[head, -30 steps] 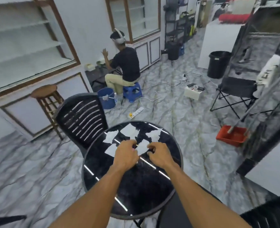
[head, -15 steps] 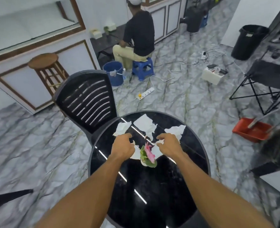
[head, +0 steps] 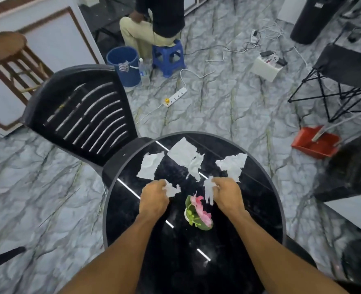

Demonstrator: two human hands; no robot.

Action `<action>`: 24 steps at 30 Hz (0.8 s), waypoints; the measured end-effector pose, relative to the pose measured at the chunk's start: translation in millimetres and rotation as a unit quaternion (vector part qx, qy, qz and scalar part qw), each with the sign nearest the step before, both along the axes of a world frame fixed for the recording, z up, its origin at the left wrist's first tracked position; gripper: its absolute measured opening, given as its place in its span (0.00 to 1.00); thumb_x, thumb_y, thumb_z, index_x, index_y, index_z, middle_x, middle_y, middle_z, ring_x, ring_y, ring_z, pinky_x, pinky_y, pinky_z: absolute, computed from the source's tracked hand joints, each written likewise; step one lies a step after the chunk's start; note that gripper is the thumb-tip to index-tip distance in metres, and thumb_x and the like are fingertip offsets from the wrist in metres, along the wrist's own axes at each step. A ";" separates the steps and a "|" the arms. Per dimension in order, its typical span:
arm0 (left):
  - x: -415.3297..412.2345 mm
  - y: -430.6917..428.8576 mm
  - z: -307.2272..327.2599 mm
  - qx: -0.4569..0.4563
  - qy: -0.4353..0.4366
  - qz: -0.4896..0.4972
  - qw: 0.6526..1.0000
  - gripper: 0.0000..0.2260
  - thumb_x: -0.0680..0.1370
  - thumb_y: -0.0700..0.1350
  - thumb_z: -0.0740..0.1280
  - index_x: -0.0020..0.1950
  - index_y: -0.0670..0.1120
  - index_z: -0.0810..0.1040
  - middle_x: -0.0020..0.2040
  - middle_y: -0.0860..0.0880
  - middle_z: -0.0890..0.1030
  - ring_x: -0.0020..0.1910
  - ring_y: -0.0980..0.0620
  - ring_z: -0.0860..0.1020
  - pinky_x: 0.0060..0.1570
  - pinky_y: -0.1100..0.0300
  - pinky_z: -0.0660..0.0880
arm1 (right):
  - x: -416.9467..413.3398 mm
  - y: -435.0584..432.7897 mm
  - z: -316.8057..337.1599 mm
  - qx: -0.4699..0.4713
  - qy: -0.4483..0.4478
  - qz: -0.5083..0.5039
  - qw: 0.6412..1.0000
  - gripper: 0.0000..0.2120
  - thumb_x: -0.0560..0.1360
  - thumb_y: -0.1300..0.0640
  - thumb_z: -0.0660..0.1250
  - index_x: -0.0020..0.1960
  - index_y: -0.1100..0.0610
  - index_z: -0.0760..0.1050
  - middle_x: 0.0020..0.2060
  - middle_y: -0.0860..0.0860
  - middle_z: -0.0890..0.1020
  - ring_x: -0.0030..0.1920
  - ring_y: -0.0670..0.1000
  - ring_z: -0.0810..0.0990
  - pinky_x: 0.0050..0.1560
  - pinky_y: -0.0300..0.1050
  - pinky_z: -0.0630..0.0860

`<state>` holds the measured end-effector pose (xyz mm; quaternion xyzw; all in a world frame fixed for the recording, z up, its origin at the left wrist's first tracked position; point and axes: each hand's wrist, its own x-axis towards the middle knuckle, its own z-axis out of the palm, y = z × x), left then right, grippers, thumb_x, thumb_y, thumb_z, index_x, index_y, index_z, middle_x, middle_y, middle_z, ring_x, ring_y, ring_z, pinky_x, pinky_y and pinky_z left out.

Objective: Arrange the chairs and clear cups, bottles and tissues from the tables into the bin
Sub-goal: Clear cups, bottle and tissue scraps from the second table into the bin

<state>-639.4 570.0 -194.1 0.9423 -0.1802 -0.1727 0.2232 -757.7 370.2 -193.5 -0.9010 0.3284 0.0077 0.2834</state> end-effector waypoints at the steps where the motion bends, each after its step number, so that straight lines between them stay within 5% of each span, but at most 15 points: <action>1: 11.1 -2.1 3.2 -0.018 -0.020 0.021 0.999 0.10 0.75 0.34 0.64 0.52 0.43 0.81 0.46 0.47 0.83 0.46 0.47 0.81 0.48 0.56 0.78 | 7.0 -5.6 7.4 -0.012 -0.029 -0.023 0.999 0.10 0.73 0.66 0.65 0.51 0.58 0.82 0.42 0.56 0.82 0.44 0.54 0.79 0.44 0.46 0.76; 4: 44.1 -10.1 11.3 -0.037 -0.009 0.049 0.998 0.24 0.76 0.34 0.67 0.72 0.45 0.71 0.65 0.45 0.76 0.62 0.46 0.76 0.63 0.55 0.73 | 24.3 -30.0 14.3 -0.086 -0.049 -0.049 0.994 0.09 0.72 0.62 0.69 0.50 0.54 0.84 0.48 0.53 0.84 0.55 0.55 0.74 0.52 0.48 0.72; 8: 65.9 -13.8 -0.3 0.046 0.040 0.041 0.997 0.31 0.76 0.34 0.69 0.76 0.46 0.63 0.74 0.42 0.65 0.65 0.43 0.73 0.60 0.55 0.73 | 29.2 -52.8 -10.7 -0.090 0.041 -0.048 0.994 0.03 0.72 0.58 0.73 0.43 0.52 0.85 0.70 0.54 0.71 0.73 0.57 0.62 0.67 0.56 0.65; 9: 67.2 -14.0 -4.9 0.064 0.039 0.023 0.997 0.24 0.76 0.34 0.67 0.72 0.44 0.70 0.68 0.42 0.71 0.61 0.43 0.75 0.57 0.57 0.74 | 29.4 -54.2 -14.4 -0.069 0.057 -0.038 0.995 0.03 0.73 0.58 0.72 0.44 0.53 0.85 0.70 0.55 0.70 0.73 0.57 0.62 0.68 0.56 0.65; 11: 67.9 -15.8 -5.8 0.059 0.021 0.014 0.998 0.06 0.76 0.32 0.64 0.46 0.41 0.79 0.43 0.46 0.77 0.43 0.45 0.79 0.39 0.65 0.74 | 31.5 -53.3 -19.1 -0.024 0.063 -0.029 0.997 0.04 0.73 0.62 0.70 0.44 0.58 0.84 0.61 0.55 0.78 0.64 0.57 0.73 0.61 0.53 0.73; 13: 66.6 -24.7 -5.1 0.025 -0.022 0.006 0.999 0.13 0.73 0.30 0.61 0.31 0.44 0.69 0.29 0.50 0.70 0.32 0.47 0.73 0.27 0.63 0.66 | 36.2 -49.7 -19.7 -0.012 0.053 -0.041 0.998 0.06 0.70 0.68 0.67 0.41 0.63 0.82 0.47 0.57 0.83 0.51 0.59 0.80 0.50 0.54 0.79; 14: 65.9 -32.8 -0.9 -0.003 -0.041 0.005 0.999 0.11 0.72 0.31 0.61 0.32 0.44 0.70 0.29 0.50 0.71 0.33 0.47 0.74 0.29 0.60 0.69 | 38.7 -48.3 -20.1 -0.011 0.055 -0.047 0.997 0.07 0.68 0.69 0.64 0.40 0.64 0.81 0.43 0.59 0.83 0.46 0.59 0.81 0.45 0.54 0.80; 16: 66.3 -55.5 9.4 -0.067 -0.040 -0.011 0.997 0.12 0.74 0.34 0.63 0.52 0.45 0.80 0.39 0.49 0.79 0.41 0.47 0.79 0.43 0.54 0.78 | 42.1 -45.0 -20.5 -0.009 0.058 -0.054 0.997 0.10 0.67 0.70 0.61 0.40 0.64 0.80 0.38 0.58 0.83 0.40 0.58 0.81 0.41 0.54 0.80; 19: 73.0 -92.9 14.8 -0.078 0.077 -0.075 0.991 0.36 0.73 0.35 0.69 0.78 0.53 0.61 0.53 0.47 0.78 0.53 0.47 0.78 0.56 0.54 0.77 | 37.1 -37.3 -20.8 0.014 0.036 -0.071 0.997 0.11 0.67 0.70 0.60 0.41 0.65 0.80 0.39 0.57 0.83 0.40 0.57 0.81 0.42 0.52 0.79; 22: 70.5 -116.3 2.3 0.014 0.110 -0.156 0.981 0.43 0.72 0.44 0.75 0.80 0.53 0.55 0.72 0.43 0.66 0.68 0.45 0.69 0.67 0.54 0.68 | 19.4 -30.7 -20.3 0.058 -0.033 -0.101 0.993 0.08 0.70 0.69 0.63 0.44 0.65 0.80 0.41 0.55 0.83 0.43 0.57 0.81 0.44 0.50 0.78; 24: 61.9 -118.9 -9.1 0.071 0.104 -0.187 0.974 0.35 0.73 0.49 0.76 0.77 0.49 0.64 0.75 0.42 0.61 0.70 0.43 0.68 0.67 0.52 0.67 | 8.2 -28.1 -13.3 0.090 -0.060 -0.116 0.987 0.16 0.71 0.69 0.66 0.57 0.60 0.80 0.49 0.48 0.81 0.50 0.49 0.79 0.52 0.42 0.75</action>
